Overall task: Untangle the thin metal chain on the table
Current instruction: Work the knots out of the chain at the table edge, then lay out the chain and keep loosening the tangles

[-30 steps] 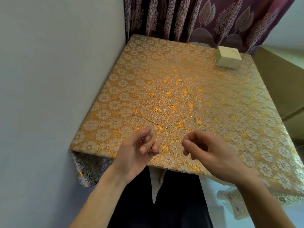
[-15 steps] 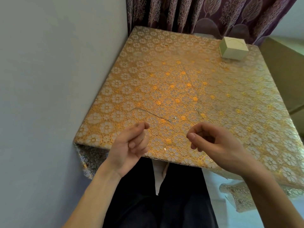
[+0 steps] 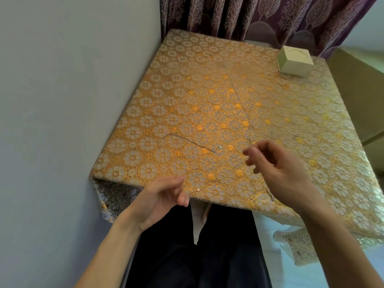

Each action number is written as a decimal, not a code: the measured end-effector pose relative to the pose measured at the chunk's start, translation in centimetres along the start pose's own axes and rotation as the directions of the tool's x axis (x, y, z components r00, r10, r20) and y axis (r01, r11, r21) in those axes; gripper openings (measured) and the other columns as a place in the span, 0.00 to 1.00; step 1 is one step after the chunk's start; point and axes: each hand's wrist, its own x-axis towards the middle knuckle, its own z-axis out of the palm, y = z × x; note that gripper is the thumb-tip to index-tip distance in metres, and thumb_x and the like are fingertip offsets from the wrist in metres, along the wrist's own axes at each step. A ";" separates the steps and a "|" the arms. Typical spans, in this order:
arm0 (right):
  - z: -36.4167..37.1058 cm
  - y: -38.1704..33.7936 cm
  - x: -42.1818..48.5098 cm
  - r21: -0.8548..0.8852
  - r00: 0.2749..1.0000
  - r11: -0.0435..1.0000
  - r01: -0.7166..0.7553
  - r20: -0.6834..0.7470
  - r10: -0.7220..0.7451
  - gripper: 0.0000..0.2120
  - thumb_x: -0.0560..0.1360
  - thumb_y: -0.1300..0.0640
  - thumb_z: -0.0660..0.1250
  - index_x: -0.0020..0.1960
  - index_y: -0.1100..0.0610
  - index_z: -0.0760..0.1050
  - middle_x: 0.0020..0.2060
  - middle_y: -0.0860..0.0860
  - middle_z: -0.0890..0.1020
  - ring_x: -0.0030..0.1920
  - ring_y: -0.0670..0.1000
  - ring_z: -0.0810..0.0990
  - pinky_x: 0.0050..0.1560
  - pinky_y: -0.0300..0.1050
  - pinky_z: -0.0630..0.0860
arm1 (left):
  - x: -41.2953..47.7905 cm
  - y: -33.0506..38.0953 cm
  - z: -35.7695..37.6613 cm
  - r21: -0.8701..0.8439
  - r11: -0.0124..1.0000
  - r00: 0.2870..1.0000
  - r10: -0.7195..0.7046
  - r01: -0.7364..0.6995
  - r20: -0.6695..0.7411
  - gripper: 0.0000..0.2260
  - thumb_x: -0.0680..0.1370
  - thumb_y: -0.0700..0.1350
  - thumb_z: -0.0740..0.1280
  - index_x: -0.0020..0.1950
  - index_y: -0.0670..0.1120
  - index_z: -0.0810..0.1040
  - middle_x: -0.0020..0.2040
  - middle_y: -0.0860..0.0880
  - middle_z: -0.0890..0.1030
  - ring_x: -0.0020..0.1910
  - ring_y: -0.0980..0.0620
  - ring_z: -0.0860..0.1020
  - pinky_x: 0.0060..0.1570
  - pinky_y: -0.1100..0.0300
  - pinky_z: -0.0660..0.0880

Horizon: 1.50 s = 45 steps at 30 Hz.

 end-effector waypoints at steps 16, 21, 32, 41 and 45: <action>-2.7 -2.0 0.9 -0.019 0.987 0.997 0.078 0.139 -0.075 0.11 0.82 0.61 0.63 0.57 0.49 0.81 0.45 0.46 0.87 0.44 0.47 0.83 0.44 0.40 0.79 | -0.8 -1.1 -0.6 0.637 0.743 0.953 -0.004 0.205 -0.302 0.14 0.82 0.50 0.64 0.44 0.43 0.81 0.40 0.46 0.87 0.36 0.55 0.81 0.46 0.57 0.77; -3.2 -4.3 0.4 -0.079 0.972 0.984 0.160 0.186 -0.143 0.09 0.79 0.57 0.66 0.56 0.47 0.80 0.44 0.44 0.87 0.43 0.45 0.83 0.44 0.39 0.77 | -0.4 2.7 2.5 0.976 0.083 0.969 0.127 0.203 -0.212 0.09 0.80 0.60 0.63 0.52 0.57 0.78 0.47 0.61 0.81 0.46 0.61 0.78 0.52 0.55 0.77; -3.6 -6.2 -0.1 0.010 0.960 0.962 0.272 0.061 -0.272 0.07 0.76 0.57 0.69 0.53 0.53 0.81 0.43 0.45 0.88 0.42 0.47 0.85 0.44 0.40 0.80 | 2.5 4.7 10.6 0.558 0.773 0.952 0.273 -0.301 0.135 0.12 0.82 0.49 0.63 0.51 0.45 0.84 0.35 0.51 0.82 0.39 0.54 0.81 0.51 0.58 0.76; -4.2 -4.5 0.8 0.106 0.956 0.962 0.251 -0.182 -0.229 0.07 0.76 0.60 0.69 0.53 0.53 0.81 0.43 0.45 0.87 0.41 0.42 0.84 0.38 0.32 0.77 | 2.5 4.7 6.2 0.563 0.789 0.957 0.288 -0.245 0.012 0.13 0.78 0.53 0.64 0.46 0.50 0.86 0.31 0.50 0.76 0.33 0.54 0.75 0.41 0.62 0.74; -5.0 -3.2 1.3 0.184 0.949 0.960 0.209 -0.275 -0.154 0.07 0.77 0.62 0.68 0.53 0.54 0.80 0.43 0.47 0.87 0.40 0.46 0.84 0.37 0.36 0.79 | 2.1 5.5 3.9 0.585 0.791 0.968 0.247 -0.180 -0.037 0.15 0.78 0.58 0.63 0.46 0.51 0.86 0.30 0.51 0.75 0.33 0.55 0.74 0.42 0.62 0.74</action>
